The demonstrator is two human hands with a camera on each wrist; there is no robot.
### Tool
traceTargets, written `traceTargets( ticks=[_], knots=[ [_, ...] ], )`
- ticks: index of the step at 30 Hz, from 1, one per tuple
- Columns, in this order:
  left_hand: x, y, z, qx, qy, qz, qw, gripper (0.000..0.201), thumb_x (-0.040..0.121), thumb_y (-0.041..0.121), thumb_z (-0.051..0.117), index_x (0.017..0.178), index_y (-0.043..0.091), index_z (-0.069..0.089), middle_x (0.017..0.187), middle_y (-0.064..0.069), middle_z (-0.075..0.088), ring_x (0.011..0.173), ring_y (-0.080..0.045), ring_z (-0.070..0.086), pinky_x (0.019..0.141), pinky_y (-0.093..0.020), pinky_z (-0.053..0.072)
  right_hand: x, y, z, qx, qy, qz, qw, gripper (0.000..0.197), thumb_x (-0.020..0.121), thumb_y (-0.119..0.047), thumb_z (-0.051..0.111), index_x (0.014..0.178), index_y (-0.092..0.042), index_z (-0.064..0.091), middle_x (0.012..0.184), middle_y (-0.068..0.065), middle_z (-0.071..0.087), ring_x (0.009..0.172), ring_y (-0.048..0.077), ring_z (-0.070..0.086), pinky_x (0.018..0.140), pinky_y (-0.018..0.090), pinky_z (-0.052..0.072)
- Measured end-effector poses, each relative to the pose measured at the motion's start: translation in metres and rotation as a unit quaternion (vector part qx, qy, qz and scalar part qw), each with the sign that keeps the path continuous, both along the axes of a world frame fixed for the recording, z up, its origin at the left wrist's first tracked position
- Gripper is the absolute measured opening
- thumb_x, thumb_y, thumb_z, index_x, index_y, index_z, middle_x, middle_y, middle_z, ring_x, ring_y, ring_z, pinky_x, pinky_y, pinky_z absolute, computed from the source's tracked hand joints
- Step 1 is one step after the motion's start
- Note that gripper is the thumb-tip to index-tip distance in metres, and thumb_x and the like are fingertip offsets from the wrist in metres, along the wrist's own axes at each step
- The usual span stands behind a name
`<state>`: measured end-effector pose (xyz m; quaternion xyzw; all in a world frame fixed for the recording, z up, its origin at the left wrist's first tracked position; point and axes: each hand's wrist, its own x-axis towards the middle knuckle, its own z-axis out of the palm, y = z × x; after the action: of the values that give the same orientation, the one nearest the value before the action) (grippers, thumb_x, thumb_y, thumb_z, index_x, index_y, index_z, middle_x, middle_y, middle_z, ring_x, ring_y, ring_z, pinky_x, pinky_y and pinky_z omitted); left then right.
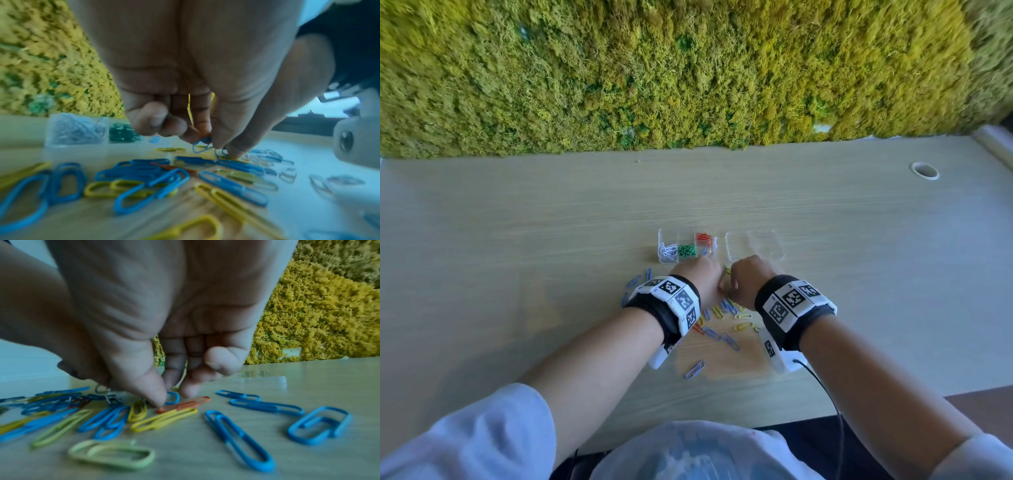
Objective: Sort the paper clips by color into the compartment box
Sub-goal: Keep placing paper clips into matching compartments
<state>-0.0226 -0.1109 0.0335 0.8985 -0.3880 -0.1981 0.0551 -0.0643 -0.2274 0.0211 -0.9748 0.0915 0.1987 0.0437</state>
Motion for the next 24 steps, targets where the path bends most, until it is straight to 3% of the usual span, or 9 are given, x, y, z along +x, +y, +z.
traceTargets(
  ticks=[5, 8, 11, 14, 16, 17, 18, 20, 24],
  knots=[
    [0.008, 0.01, -0.004, -0.162, 0.103, 0.108, 0.975, 0.005, 0.084, 0.017, 0.056, 0.084, 0.016, 0.061, 0.081, 0.0, 0.062, 0.073, -0.019, 0.06, 0.063, -0.027, 0.046, -0.007, -0.003, 0.014, 0.02, -0.01, 0.019, 1.0, 0.024, 0.086, -0.03, 0.056, 0.096, -0.012, 0.068, 0.097, 0.002, 0.067, 0.092, 0.024, 0.064, 0.076, 0.029, 0.051],
    [0.015, 0.017, -0.006, -0.248, 0.254, 0.185, 0.917, 0.011, 0.089, 0.01, 0.058, 0.085, 0.02, 0.057, 0.076, 0.001, 0.062, 0.063, -0.015, 0.055, 0.056, -0.024, 0.044, -0.01, -0.021, 0.016, 0.201, -0.069, -0.102, 0.972, 0.019, 0.083, -0.016, 0.06, 0.099, -0.026, 0.061, 0.078, -0.006, 0.06, 0.075, 0.018, 0.061, 0.061, 0.025, 0.047],
    [0.019, 0.023, -0.003, -0.31, 0.374, 0.256, 0.836, 0.015, 0.094, 0.002, 0.049, 0.089, 0.015, 0.054, 0.068, -0.006, 0.056, 0.049, -0.012, 0.053, 0.047, -0.024, 0.046, -0.016, -0.042, 0.013, 0.436, -0.124, -0.255, 0.854, 0.026, 0.087, 0.0, 0.053, 0.106, -0.016, 0.063, 0.067, 0.002, 0.054, 0.055, 0.013, 0.05, 0.051, 0.021, 0.045],
    [0.017, 0.026, 0.001, -0.332, 0.458, 0.308, 0.765, 0.021, 0.092, -0.001, 0.039, 0.077, 0.009, 0.051, 0.063, -0.008, 0.048, 0.046, -0.017, 0.051, 0.04, -0.022, 0.043, -0.024, -0.052, 0.016, 0.613, -0.167, -0.388, 0.668, 0.023, 0.09, 0.002, 0.042, 0.085, -0.009, 0.062, 0.065, 0.006, 0.046, 0.052, 0.016, 0.049, 0.046, 0.02, 0.049],
    [0.016, 0.025, -0.002, -0.302, 0.46, 0.317, 0.773, 0.022, 0.089, 0.005, 0.039, 0.069, 0.01, 0.046, 0.061, -0.006, 0.043, 0.045, -0.017, 0.045, 0.04, -0.022, 0.038, -0.028, -0.059, 0.014, 0.682, -0.165, -0.447, 0.555, 0.026, 0.089, -0.006, 0.034, 0.074, -0.012, 0.053, 0.067, 0.005, 0.044, 0.052, 0.017, 0.048, 0.044, 0.018, 0.047],
    [0.016, 0.024, -0.003, -0.274, 0.429, 0.305, 0.805, 0.021, 0.088, 0.009, 0.041, 0.068, 0.012, 0.044, 0.06, -0.004, 0.04, 0.046, -0.016, 0.04, 0.041, -0.021, 0.035, -0.029, -0.062, 0.012, 0.693, -0.16, -0.463, 0.529, 0.025, 0.088, -0.008, 0.033, 0.071, -0.013, 0.05, 0.066, 0.004, 0.043, 0.052, 0.018, 0.046, 0.042, 0.018, 0.044],
    [0.015, 0.023, -0.004, -0.238, 0.375, 0.277, 0.852, 0.019, 0.087, 0.013, 0.045, 0.068, 0.015, 0.045, 0.06, -0.001, 0.04, 0.047, -0.015, 0.038, 0.043, -0.02, 0.033, -0.03, -0.064, 0.012, 0.69, -0.156, -0.472, 0.526, 0.023, 0.087, -0.011, 0.033, 0.07, -0.014, 0.049, 0.065, 0.003, 0.042, 0.051, 0.017, 0.044, 0.04, 0.017, 0.04],
    [0.013, 0.022, -0.002, -0.16, 0.229, 0.187, 0.942, 0.012, 0.084, 0.019, 0.054, 0.072, 0.021, 0.051, 0.06, 0.005, 0.044, 0.051, -0.012, 0.04, 0.048, -0.021, 0.032, -0.032, -0.068, 0.009, 0.639, -0.155, -0.467, 0.592, 0.02, 0.088, -0.013, 0.041, 0.071, -0.014, 0.05, 0.064, 0.002, 0.04, 0.049, 0.015, 0.037, 0.036, 0.017, 0.032],
    [0.008, 0.018, 0.005, -0.048, 0.054, 0.052, 0.996, 0.012, 0.084, 0.018, 0.059, 0.095, 0.022, 0.062, 0.087, 0.007, 0.055, 0.073, -0.012, 0.052, 0.063, -0.022, 0.04, -0.034, -0.07, 0.005, 0.335, -0.116, -0.312, 0.881, 0.012, 0.083, -0.021, 0.067, 0.071, -0.018, 0.065, 0.062, -0.003, 0.051, 0.057, 0.013, 0.046, 0.049, 0.02, 0.037]
  ],
)
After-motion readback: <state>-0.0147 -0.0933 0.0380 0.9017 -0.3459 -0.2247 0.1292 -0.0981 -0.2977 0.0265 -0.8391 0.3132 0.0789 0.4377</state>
